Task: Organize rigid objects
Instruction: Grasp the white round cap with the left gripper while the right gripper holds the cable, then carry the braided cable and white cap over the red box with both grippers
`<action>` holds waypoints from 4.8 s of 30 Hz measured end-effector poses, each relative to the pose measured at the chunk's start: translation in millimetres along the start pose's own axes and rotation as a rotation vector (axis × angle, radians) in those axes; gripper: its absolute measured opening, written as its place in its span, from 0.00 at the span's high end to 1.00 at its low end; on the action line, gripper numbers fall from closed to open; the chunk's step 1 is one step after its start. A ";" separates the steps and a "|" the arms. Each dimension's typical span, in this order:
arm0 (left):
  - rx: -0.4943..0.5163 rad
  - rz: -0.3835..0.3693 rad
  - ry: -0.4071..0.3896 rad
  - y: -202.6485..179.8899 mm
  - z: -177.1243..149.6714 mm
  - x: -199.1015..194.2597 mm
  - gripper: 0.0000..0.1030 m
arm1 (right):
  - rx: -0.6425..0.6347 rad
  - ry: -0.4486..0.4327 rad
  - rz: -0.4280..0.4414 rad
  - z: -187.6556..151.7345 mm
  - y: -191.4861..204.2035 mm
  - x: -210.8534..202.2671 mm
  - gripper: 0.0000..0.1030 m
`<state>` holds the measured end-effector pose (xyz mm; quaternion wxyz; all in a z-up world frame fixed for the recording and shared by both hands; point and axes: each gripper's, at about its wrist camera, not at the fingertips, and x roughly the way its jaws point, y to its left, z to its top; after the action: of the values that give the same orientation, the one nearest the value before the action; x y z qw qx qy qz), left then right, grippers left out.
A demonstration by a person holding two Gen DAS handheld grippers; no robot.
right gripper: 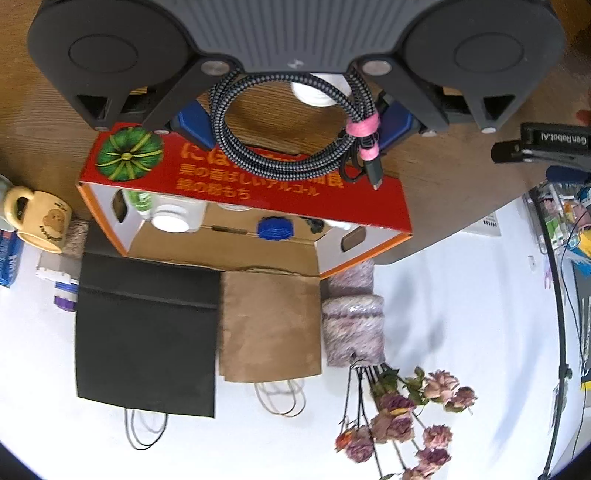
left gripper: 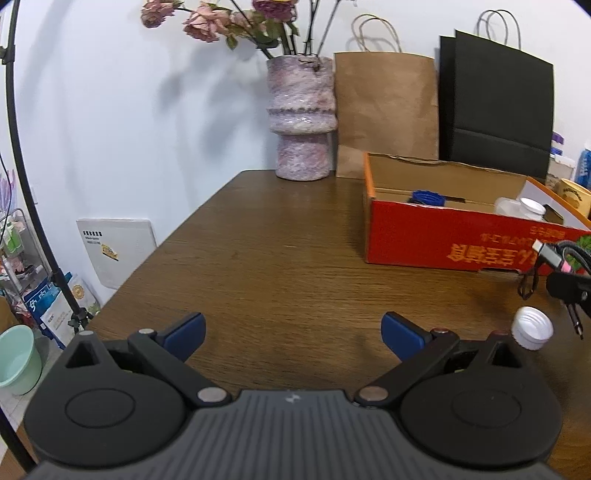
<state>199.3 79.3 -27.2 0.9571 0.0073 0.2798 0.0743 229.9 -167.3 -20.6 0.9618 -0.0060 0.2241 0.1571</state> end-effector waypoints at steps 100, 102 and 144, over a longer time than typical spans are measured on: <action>0.023 -0.202 -0.039 -162.2 9.6 -17.2 0.60 | 0.058 -0.068 -0.153 -15.1 -112.4 -60.7 0.10; 0.008 -0.206 -0.055 -158.7 14.4 -20.8 0.60 | 0.063 -0.074 -0.155 -13.1 -111.0 -60.9 0.10; -0.130 -0.133 -0.161 -125.0 129.4 82.0 0.60 | 0.105 -0.135 -0.159 79.1 -92.6 68.4 0.10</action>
<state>354.3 -28.7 31.1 0.9778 -0.0674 0.1965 0.0280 350.2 -228.3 15.5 0.9831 0.0371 0.1657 0.0685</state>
